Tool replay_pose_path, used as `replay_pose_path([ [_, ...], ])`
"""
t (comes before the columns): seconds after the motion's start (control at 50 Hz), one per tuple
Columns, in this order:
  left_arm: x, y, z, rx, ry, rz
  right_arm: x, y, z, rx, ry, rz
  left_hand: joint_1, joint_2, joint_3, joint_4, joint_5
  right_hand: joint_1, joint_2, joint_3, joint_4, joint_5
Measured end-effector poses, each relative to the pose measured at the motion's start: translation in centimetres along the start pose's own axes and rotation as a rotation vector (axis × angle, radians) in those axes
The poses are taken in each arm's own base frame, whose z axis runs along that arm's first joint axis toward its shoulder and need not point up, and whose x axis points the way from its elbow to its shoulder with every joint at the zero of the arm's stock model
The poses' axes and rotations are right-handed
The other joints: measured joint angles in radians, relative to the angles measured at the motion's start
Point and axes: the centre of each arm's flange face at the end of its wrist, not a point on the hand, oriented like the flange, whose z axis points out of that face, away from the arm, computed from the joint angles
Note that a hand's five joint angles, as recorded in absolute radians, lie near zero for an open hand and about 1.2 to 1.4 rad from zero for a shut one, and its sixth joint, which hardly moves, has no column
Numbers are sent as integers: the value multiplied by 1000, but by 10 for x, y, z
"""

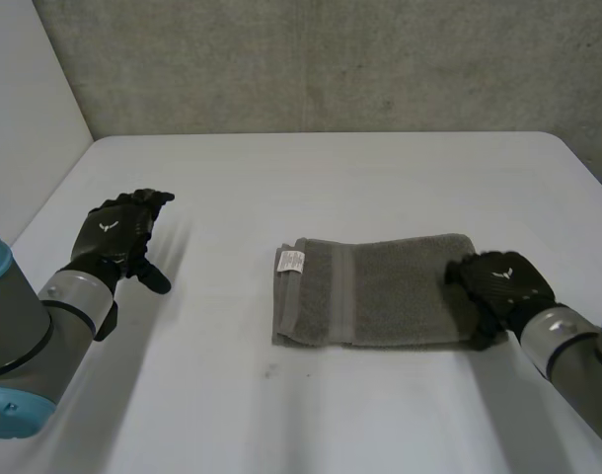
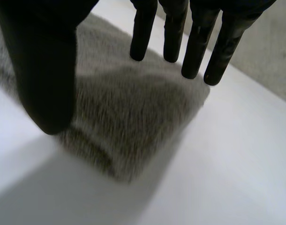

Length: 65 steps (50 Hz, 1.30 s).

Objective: Fold the towel.

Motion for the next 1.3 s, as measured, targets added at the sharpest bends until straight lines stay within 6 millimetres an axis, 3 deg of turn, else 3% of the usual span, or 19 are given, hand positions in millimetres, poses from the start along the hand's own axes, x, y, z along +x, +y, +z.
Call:
replay_pose_path([
  [0.04, 0, 0, 0, -1, 0, 0, 3, 5, 0, -14, 2, 11, 0, 0, 0, 0, 0, 105, 90, 88, 103, 102],
  [0.1, 0, 1, -1, -2, 1, 0, 11, 14, 1, -26, 13, 26, 0, 0, 0, 0, 0, 539, 476, 478, 492, 473],
  [0.16, 0, 1, -1, -3, 0, 0, 16, 16, 4, -21, 32, 26, 0, 0, 0, 0, 0, 740, 658, 655, 670, 663],
  [0.32, 0, 1, -1, -2, -1, 0, 28, 7, 10, 35, 96, -15, 0, 0, 0, 0, 0, 851, 746, 754, 771, 762],
  [0.4, 0, 1, -1, -3, 0, 0, 25, -19, 12, 129, 103, -60, 0, 0, 0, 0, 0, 862, 756, 761, 778, 771],
  [0.5, 1, 1, -1, -2, 0, 0, -18, -66, 10, 292, -2, -139, 0, 0, 0, 0, 0, 865, 761, 764, 781, 775],
  [0.62, 0, -1, -2, 4, -2, 0, -87, -89, 3, 393, -181, -204, 0, 0, 0, 0, 0, 867, 762, 765, 782, 777],
  [0.64, 0, -3, -2, 8, -3, 0, -108, -90, 0, 410, -237, -223, 0, 0, 0, 0, 0, 868, 762, 765, 782, 777],
  [0.76, 0, -10, -5, 28, -4, -3, -170, -68, -8, 394, -398, -312, 0, 0, 0, 0, 0, 870, 762, 765, 782, 777],
  [0.82, 1, -15, -6, 41, -2, -6, -185, -56, -10, 372, -435, -355, 0, 0, 0, 0, 0, 853, 754, 748, 762, 770],
  [0.86, 3, -21, -8, 57, 4, -12, -191, -48, -11, 351, -449, -382, 0, 0, 0, 0, 0, 581, 512, 520, 535, 546],
  [0.92, 6, -27, -10, 71, 14, -22, -190, -48, -13, 344, -438, -389, 0, 0, 0, 0, 0, 521, 461, 474, 489, 503],
  [0.94, 10, -32, -11, 83, 27, -35, -184, -52, -14, 341, -414, -379, 0, 1, 0, 0, 0, 191, 148, 152, 185, 220],
  [1.0, 20, -42, -13, 98, 56, -59, -170, -62, -16, 340, -359, -337, 0, 3, 2, 0, 0, -169, -131, -135, -120, -106],
  [1.02, 20, -42, -13, 98, 56, -59, -170, -62, -16, 340, -359, -337, 0, 3, 2, 0, 0, -169, -131, -135, -120, -106],
  [1.14, 55, -64, -15, 70, 157, -122, -111, -90, -17, 346, -197, -106, 3, 14, 11, 0, 0, -312, -259, -261, -239, -199],
  [1.18, 60, -65, -15, 59, 170, -130, -105, -92, -17, 347, -182, -76, 3, 15, 12, 0, 0, -319, -264, -267, -244, -202],
  [1.24, 92, -67, -13, -8, 230, -160, -67, -101, -16, 346, -107, 95, 3, 17, 13, 0, 0, -329, -272, -276, -252, -206],
  [1.3, 112, -63, -10, -54, 252, -167, -52, -101, -15, 328, -87, 167, 3, 17, 14, 13, 0, -333, -274, -279, -256, -207],
])
